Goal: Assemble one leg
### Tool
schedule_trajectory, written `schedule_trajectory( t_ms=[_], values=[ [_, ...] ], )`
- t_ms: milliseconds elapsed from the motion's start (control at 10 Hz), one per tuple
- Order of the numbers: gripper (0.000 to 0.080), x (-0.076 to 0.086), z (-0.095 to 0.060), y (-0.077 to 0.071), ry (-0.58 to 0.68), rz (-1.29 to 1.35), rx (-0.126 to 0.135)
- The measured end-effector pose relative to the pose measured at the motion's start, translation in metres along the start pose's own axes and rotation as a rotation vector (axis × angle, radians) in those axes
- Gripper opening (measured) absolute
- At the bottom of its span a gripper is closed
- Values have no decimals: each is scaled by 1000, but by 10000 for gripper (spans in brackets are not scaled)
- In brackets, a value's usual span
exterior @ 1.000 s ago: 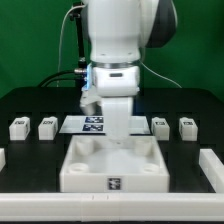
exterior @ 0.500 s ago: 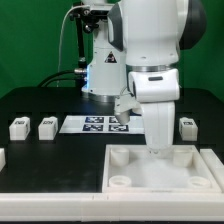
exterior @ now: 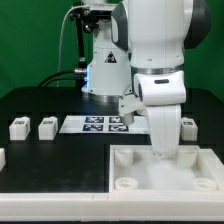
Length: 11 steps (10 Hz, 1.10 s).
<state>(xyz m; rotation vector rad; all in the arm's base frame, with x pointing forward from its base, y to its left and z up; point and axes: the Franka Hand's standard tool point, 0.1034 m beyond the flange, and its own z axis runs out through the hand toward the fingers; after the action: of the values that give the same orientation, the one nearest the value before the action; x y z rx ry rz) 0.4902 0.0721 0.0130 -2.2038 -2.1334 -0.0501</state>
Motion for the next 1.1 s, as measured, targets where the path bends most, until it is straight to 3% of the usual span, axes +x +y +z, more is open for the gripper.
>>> schedule_trajectory(
  t_ms=[100, 200, 300, 400, 700, 1100],
  values=[
    [314, 0, 0, 0, 0, 0, 0],
    [314, 0, 0, 0, 0, 1, 0],
    [498, -1, 0, 0, 0, 1, 0],
    [600, -1, 0, 0, 0, 1, 0],
    [646, -1, 0, 0, 0, 2, 0],
    [649, -2, 0, 0, 0, 4, 0]
  ],
)
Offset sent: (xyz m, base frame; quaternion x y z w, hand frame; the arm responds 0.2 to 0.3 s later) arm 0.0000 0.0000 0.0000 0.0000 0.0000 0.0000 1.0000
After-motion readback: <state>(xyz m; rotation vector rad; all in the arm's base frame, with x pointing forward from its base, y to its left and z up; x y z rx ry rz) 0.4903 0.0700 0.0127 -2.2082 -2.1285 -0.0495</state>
